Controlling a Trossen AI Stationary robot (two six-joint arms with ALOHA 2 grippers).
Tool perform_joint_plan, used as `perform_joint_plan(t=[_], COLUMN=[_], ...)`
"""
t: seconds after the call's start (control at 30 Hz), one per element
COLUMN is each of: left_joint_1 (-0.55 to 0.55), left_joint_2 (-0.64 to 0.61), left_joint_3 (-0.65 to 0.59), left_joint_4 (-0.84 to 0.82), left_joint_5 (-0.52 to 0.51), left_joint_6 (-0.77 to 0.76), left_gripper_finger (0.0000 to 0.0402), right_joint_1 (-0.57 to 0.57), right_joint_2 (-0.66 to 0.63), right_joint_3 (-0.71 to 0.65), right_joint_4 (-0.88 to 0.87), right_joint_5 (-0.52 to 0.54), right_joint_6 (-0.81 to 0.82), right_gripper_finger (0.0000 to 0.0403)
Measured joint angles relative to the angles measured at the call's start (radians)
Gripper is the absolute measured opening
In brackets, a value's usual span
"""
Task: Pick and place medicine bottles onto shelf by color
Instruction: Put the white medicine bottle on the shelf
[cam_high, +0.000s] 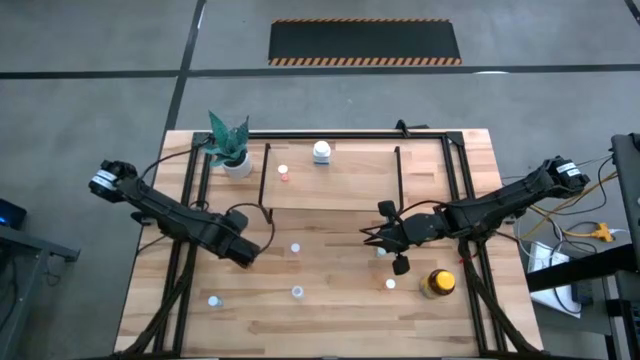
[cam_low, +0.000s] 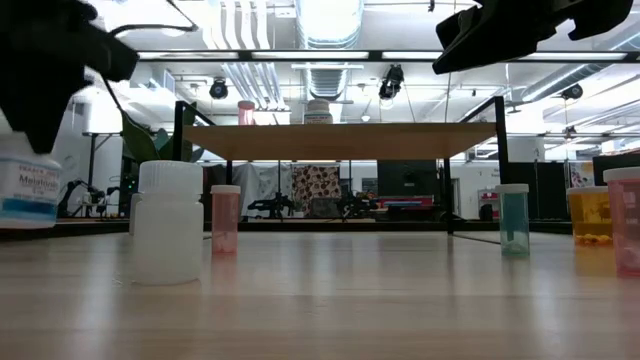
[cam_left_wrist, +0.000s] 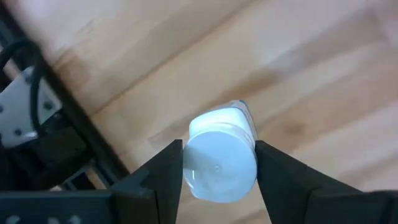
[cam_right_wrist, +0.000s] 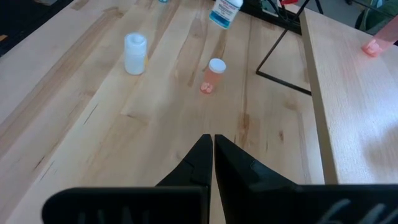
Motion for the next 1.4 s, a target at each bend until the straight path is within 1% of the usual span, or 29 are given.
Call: perform_joint_plan(t=[0.13,0.23,0.33,0.43,0.5,0.67,0.73,0.83,0.93,1.03,1.3,1.4], left_joint_1=[-0.021,-0.027,-0.026,-0.026,-0.025,-0.022,-0.011,0.020,0.070,0.137,0.380,0.462], left_joint_2=[0.031,0.084,0.158,0.256,0.326,0.476,0.517,0.551,0.553,0.535,0.518,0.520], left_joint_3=[0.085,0.201,0.365,0.550,0.676,0.962,1.057,1.163,1.212,1.216,1.212,1.212], left_joint_4=[0.022,0.039,0.039,0.035,0.017,-0.082,-0.128,-0.196,-0.241,-0.249,-0.263,-0.260], left_joint_5=[0.055,0.089,0.089,0.080,0.075,0.050,0.024,-0.021,-0.058,-0.071,-0.075,-0.075], left_joint_6=[0.175,0.278,0.355,0.477,0.597,0.958,1.066,1.186,1.291,1.391,1.637,1.703], left_gripper_finger=[0.0159,0.0160,0.0160,0.0160,0.0160,0.0160,0.0160,0.0160,0.0160,0.0160,0.0160,0.0160], right_joint_1=[0.000,0.000,0.000,0.000,0.000,0.000,0.000,0.000,0.000,0.000,0.000,0.000], right_joint_2=[0.000,0.000,0.000,0.000,0.000,0.000,0.000,0.000,0.000,0.000,0.000,0.000], right_joint_3=[0.000,0.000,0.000,0.000,0.000,0.000,0.000,-0.001,-0.001,-0.001,-0.002,-0.002], right_joint_4=[0.000,0.000,0.000,0.000,0.000,0.000,0.000,0.000,-0.001,-0.008,-0.026,-0.026], right_joint_5=[0.000,0.000,0.000,0.000,0.000,0.000,0.000,0.000,0.001,0.001,0.001,0.001], right_joint_6=[0.004,0.004,0.004,0.004,0.001,-0.002,-0.002,-0.003,-0.009,-0.009,-0.011,-0.011], right_gripper_finger=[0.0009,0.0009,0.0009,0.0009,0.0009,0.0009,0.0009,0.0009,0.0009,0.0009,0.0009,0.0009])
